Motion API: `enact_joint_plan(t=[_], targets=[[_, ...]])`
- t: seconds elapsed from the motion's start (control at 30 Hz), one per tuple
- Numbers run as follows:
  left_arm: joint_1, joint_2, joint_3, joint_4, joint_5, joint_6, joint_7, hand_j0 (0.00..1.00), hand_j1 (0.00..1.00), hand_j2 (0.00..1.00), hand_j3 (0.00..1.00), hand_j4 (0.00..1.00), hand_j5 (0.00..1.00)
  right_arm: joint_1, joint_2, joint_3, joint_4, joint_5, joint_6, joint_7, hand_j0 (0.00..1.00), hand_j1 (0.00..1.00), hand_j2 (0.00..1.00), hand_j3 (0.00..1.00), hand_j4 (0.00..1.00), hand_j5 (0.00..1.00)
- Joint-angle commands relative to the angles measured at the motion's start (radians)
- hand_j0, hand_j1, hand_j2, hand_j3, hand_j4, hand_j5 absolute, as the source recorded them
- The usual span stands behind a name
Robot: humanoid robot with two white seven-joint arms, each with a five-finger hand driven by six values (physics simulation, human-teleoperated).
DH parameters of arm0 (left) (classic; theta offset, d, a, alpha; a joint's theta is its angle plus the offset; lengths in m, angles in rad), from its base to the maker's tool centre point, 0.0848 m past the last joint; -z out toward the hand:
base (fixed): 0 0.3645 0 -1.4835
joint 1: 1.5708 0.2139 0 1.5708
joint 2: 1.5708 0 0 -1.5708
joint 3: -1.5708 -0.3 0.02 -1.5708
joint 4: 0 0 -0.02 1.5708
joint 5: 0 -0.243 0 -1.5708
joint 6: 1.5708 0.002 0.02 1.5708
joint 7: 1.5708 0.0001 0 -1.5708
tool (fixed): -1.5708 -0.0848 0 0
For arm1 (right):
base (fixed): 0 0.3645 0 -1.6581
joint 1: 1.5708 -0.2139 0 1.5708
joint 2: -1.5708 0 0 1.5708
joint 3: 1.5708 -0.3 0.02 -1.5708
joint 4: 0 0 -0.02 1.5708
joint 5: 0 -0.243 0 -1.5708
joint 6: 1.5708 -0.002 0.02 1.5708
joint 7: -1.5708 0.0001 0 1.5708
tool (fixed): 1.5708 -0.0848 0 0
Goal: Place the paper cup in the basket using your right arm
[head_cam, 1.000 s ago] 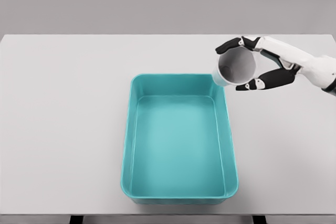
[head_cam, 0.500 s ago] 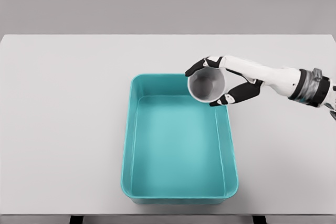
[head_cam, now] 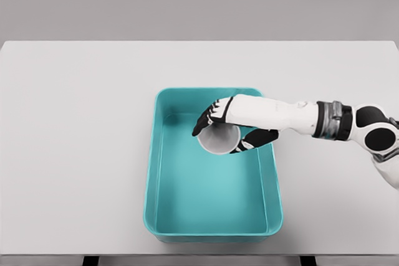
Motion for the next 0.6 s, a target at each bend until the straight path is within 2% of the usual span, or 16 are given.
enact_joint_plan(t=[0.0,0.03,0.07,0.1,0.37,0.47,0.53,0.57], targets=[[0.0,0.0,0.001,0.0,0.0,0.0,0.0,1.0,1.0,1.0,1.0,1.0,1.0,0.0,0.001,0.01,-0.001,0.03,-0.042,0.0,0.77,0.77,0.77,0.77,0.77,0.77],[0.0,0.0,0.001,0.0,0.0,0.0,0.0,1.0,1.0,1.0,1.0,1.0,1.0,0.0,0.001,0.01,-0.001,0.043,-0.059,0.0,0.84,0.84,0.84,0.84,0.84,0.84],[0.0,0.0,0.001,0.0,0.0,0.0,0.0,1.0,1.0,1.0,1.0,1.0,1.0,0.0,0.001,0.01,-0.001,0.053,-0.08,0.0,1.0,1.0,1.0,1.0,1.0,1.0],[0.0,0.0,0.001,0.0,0.0,0.0,0.0,1.0,1.0,1.0,1.0,1.0,1.0,0.0,0.001,0.01,-0.001,0.053,-0.102,0.0,1.0,1.0,1.0,1.0,1.0,1.0],[0.0,0.0,0.001,0.0,0.0,0.0,0.0,1.0,1.0,1.0,1.0,1.0,1.0,0.0,0.001,0.01,-0.001,0.054,-0.106,0.0,1.0,1.0,1.0,1.0,1.0,1.0],[0.0,0.0,0.001,0.0,0.0,0.0,0.0,1.0,1.0,1.0,1.0,1.0,1.0,-0.003,0.004,-0.024,0.0,0.051,-0.122,0.0,1.0,1.0,1.0,1.0,1.0,1.0],[0.0,0.0,0.001,0.0,0.0,0.0,0.0,1.0,1.0,1.0,1.0,1.0,1.0,0.003,0.001,-0.088,0.0,0.001,-0.122,0.0,1.0,1.0,1.0,1.0,1.0,1.0],[0.0,0.0,-0.001,0.0,0.0,0.0,0.0,1.0,1.0,1.0,1.0,1.0,1.0,0.009,-0.012,-0.125,0.0,-0.108,-0.125,0.0,1.0,1.0,1.0,1.0,1.0,1.0]])
